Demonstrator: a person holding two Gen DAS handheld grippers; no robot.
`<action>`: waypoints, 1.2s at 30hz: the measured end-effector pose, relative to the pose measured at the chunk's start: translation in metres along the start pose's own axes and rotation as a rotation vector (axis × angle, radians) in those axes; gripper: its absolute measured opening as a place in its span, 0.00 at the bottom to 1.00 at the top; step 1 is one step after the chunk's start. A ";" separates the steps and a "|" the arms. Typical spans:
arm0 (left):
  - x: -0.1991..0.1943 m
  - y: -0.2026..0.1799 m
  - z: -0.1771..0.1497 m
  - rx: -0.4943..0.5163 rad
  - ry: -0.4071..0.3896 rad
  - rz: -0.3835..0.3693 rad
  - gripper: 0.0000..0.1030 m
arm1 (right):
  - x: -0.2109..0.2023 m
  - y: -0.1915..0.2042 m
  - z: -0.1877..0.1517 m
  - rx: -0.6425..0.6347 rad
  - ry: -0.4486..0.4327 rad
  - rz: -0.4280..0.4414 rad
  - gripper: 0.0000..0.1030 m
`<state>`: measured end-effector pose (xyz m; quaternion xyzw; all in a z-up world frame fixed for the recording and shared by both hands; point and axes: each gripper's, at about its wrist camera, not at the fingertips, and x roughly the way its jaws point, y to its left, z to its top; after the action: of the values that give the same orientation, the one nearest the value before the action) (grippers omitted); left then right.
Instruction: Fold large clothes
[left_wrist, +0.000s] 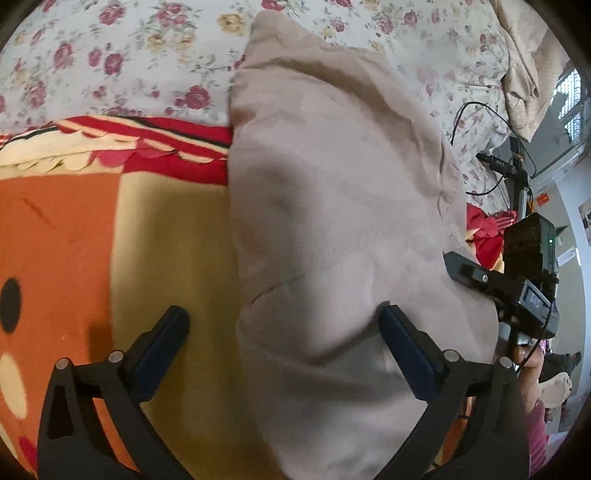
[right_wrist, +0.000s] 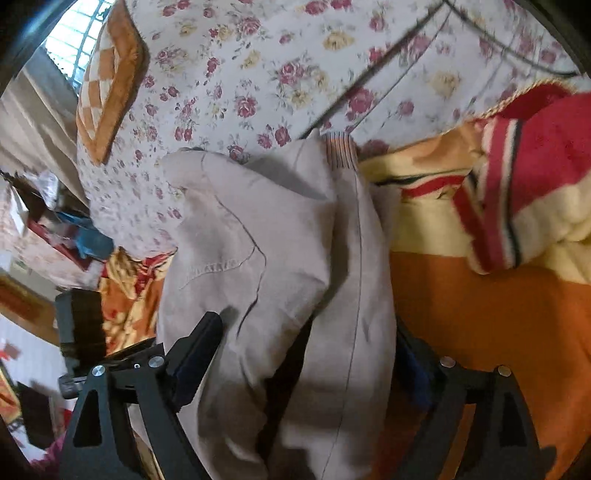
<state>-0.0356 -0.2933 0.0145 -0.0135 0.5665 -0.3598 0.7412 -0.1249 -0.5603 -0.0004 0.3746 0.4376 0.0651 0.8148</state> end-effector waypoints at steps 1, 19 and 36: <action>0.002 -0.001 0.002 0.002 0.002 0.006 1.00 | 0.004 0.001 0.002 0.004 0.013 0.016 0.88; -0.147 -0.010 -0.037 0.198 -0.080 -0.029 0.22 | -0.043 0.130 -0.073 -0.080 -0.041 0.104 0.37; -0.182 0.018 -0.147 0.197 -0.119 0.254 0.72 | -0.050 0.208 -0.123 -0.289 -0.115 -0.264 0.67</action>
<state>-0.1689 -0.1230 0.1056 0.1097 0.4807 -0.3156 0.8107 -0.2028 -0.3657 0.1302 0.1963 0.4220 -0.0016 0.8851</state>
